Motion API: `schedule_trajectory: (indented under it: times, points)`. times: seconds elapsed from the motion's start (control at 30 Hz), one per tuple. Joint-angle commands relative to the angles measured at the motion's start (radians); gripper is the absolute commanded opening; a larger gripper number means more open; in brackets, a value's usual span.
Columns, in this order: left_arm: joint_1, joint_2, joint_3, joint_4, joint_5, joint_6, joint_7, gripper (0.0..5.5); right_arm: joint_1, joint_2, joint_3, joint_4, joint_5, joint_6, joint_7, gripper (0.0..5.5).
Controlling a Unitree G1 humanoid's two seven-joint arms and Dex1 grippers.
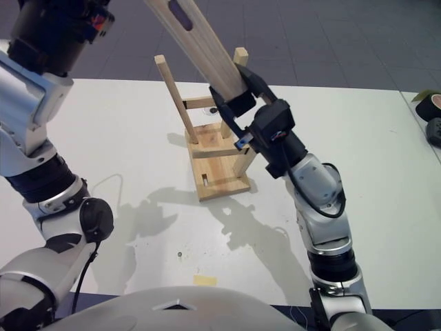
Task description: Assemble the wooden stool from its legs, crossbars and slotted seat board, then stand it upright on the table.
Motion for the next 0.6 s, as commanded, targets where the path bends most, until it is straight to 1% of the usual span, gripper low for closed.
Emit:
schedule_trajectory:
  times: [0.03,0.1,0.13,0.3,0.37,0.47,0.5,0.6]
  points:
    - [0.004,0.056,-0.031,-0.023,0.013,-0.027,-0.01,2.91,0.007,0.005,0.014,-0.013,-0.006,0.016,0.014,2.06]
    - [0.01,0.072,-0.043,-0.027,0.025,-0.039,-0.007,2.52,0.01,0.008,0.018,-0.014,-0.01,0.016,0.014,2.06]
    - [0.013,0.081,-0.049,-0.03,0.033,-0.045,-0.008,2.44,0.012,0.009,0.02,-0.014,-0.012,0.016,0.014,2.06]
    - [0.023,0.126,-0.069,-0.038,0.066,-0.061,-0.021,1.4,0.012,0.011,0.018,-0.011,-0.023,0.014,0.017,2.06]
    - [0.03,0.14,-0.074,-0.045,0.062,-0.061,-0.032,1.06,0.011,0.013,0.018,-0.007,-0.029,0.014,0.016,2.06]
    - [0.027,0.164,-0.074,-0.086,0.056,-0.075,-0.049,1.04,0.013,0.023,0.01,0.008,-0.035,0.017,0.006,2.06]
    - [0.02,0.17,-0.069,-0.099,0.044,-0.084,-0.051,1.04,0.016,0.029,0.005,0.014,-0.036,0.022,-0.002,2.43]
    - [-0.015,0.192,-0.047,-0.112,0.053,-0.125,-0.05,1.04,0.027,0.054,-0.017,0.03,-0.024,0.044,-0.031,2.88]
